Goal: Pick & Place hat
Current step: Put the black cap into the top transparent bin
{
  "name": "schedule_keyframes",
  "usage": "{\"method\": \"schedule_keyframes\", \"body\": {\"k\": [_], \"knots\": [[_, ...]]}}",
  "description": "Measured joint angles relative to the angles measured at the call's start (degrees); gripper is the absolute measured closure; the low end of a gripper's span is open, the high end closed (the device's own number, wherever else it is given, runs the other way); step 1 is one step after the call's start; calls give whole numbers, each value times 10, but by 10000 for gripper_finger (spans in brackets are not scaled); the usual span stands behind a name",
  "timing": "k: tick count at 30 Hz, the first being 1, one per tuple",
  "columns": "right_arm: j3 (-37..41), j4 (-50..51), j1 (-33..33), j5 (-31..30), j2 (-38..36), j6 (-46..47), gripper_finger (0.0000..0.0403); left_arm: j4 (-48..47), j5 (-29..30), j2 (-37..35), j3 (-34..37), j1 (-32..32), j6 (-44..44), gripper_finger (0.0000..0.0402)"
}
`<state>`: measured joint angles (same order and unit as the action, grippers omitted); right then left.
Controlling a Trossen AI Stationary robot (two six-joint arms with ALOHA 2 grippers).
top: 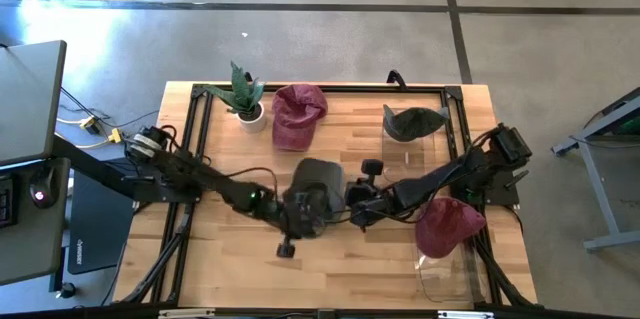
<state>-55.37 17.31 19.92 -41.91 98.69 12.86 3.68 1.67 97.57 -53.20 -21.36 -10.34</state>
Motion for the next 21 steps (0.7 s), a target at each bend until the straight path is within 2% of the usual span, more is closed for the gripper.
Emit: {"method": "schedule_keyframes", "body": {"k": [2,4,9,13,18,21], "knots": [[0,-4,5,3,-15,-2,401,-22,39,-9,-31,-22,20,387],[0,-14,12,31,-29,-4,400,-72,99,-12,-65,-41,30,387],[-1,-72,40,112,-46,-18,384,-250,227,-10,-105,-75,25,387],[-1,-162,60,174,-32,-59,357,-326,265,-10,-90,-79,-25,387],[-1,-268,48,230,31,-93,292,-421,328,-15,-79,-92,-86,387],[-1,-314,30,267,67,-102,257,-422,338,-18,-74,-101,-95,387]]}}
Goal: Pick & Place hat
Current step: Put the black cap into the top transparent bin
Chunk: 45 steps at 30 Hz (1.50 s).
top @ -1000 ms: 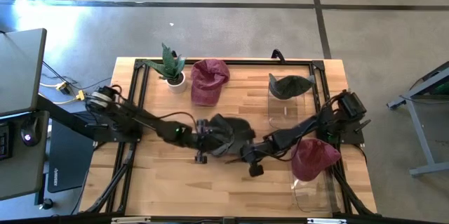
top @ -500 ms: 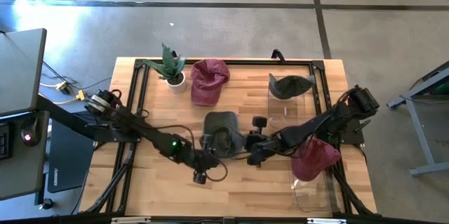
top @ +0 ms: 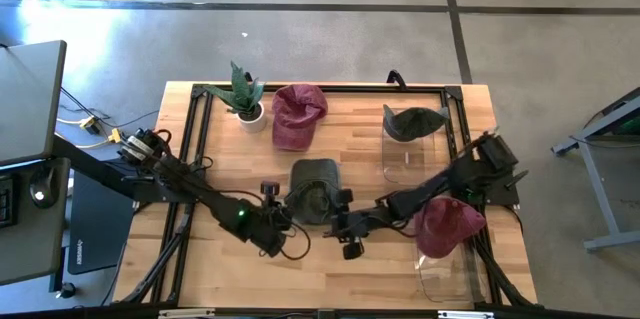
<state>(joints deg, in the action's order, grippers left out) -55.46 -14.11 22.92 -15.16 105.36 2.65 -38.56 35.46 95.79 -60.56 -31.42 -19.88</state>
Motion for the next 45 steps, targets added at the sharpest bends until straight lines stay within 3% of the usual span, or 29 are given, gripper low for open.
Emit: {"method": "schedule_keyframes", "body": {"k": [4,9,13,17,19,23,28,39,45], "knots": [[0,-36,-23,29,40,-2,239,19,2,0,12,4,-4,387],[-25,-37,-44,40,92,-22,256,70,16,0,21,13,8,387],[-61,1,-50,16,115,-56,296,121,5,0,21,14,37,387],[-92,86,-53,17,112,-68,373,196,-59,7,21,18,111,387],[-98,113,-51,31,106,-78,391,238,-91,23,21,22,166,386],[-101,144,-45,88,92,-101,377,290,-91,37,21,22,229,369],[-100,172,-21,97,70,-155,397,277,-95,59,21,45,210,351],[-100,208,19,51,60,-248,397,264,-264,110,17,103,169,392],[-101,220,27,66,26,-261,398,248,-309,107,13,100,181,398]]}}
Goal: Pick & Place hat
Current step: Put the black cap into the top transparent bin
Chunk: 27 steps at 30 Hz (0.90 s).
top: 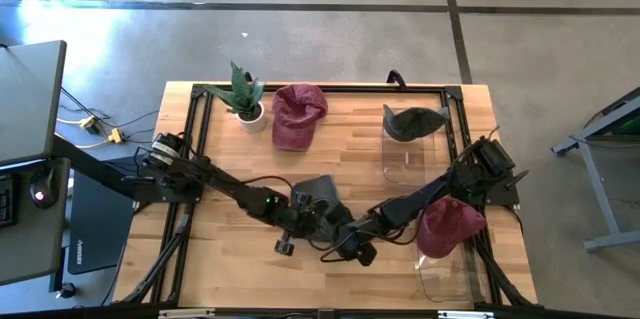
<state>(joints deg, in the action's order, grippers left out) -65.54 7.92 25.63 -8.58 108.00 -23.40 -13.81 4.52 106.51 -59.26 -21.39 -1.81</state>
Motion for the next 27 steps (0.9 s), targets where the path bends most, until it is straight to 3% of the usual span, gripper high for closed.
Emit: {"method": "schedule_keyframes", "body": {"k": [5,8,13,15,17,23,27], "knots": [[0,-8,-2,14,2,1,400,-83,-24,-20,-33,-5,-10,398],[1,-9,-7,37,8,2,396,-111,3,-30,-54,-15,-11,397],[0,-27,-9,51,8,2,400,-157,141,-31,-80,-47,-13,397],[0,-32,-8,51,8,2,399,-142,216,-31,-81,-60,-12,397],[0,-33,-8,51,8,3,396,-110,249,-32,-73,-66,-2,397],[0,-39,-7,51,8,3,400,67,209,-23,-22,-47,42,397],[0,-39,-7,45,8,4,394,111,152,-16,-14,-29,46,397]]}}
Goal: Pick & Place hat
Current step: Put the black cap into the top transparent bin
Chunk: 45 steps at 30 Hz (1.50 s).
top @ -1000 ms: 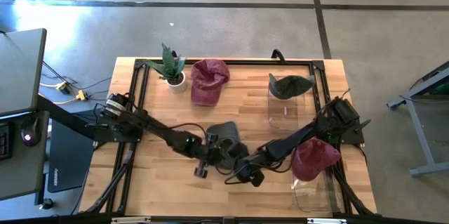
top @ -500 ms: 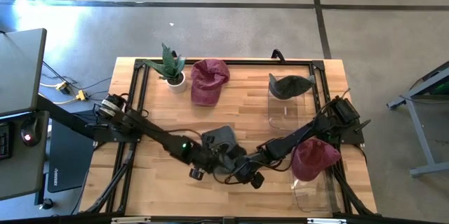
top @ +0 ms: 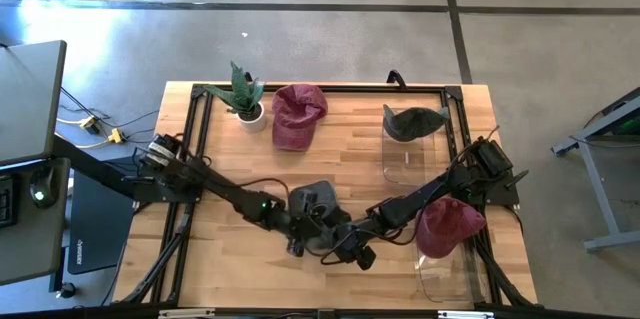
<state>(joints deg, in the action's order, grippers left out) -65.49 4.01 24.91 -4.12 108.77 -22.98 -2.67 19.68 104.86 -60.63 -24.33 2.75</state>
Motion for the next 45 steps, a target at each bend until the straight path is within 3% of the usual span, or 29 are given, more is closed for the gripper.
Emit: {"method": "schedule_keyframes", "body": {"k": [3,5,12,17,20,22,26,31,34,45], "knots": [[0,-1,0,-2,0,-1,395,18,-114,2,-2,10,0,397],[0,3,0,-9,-3,0,398,40,-155,23,-2,15,-2,397],[1,10,8,-32,-11,-2,395,62,-160,56,-2,19,5,397],[1,0,9,3,-13,-16,400,54,-236,56,-7,19,54,397],[0,-8,6,36,-14,-16,398,32,-245,41,-17,18,59,397],[0,-14,6,46,-14,-16,396,9,-225,39,-29,18,58,397],[0,-19,6,43,-15,-22,399,-8,-129,40,-32,18,45,397],[0,-8,7,30,-17,-20,396,66,-137,57,-30,21,39,397],[1,1,7,35,-16,-17,398,89,-100,72,-29,21,36,397],[0,39,21,15,-15,-8,400,17,-36,76,-32,23,16,397]]}}
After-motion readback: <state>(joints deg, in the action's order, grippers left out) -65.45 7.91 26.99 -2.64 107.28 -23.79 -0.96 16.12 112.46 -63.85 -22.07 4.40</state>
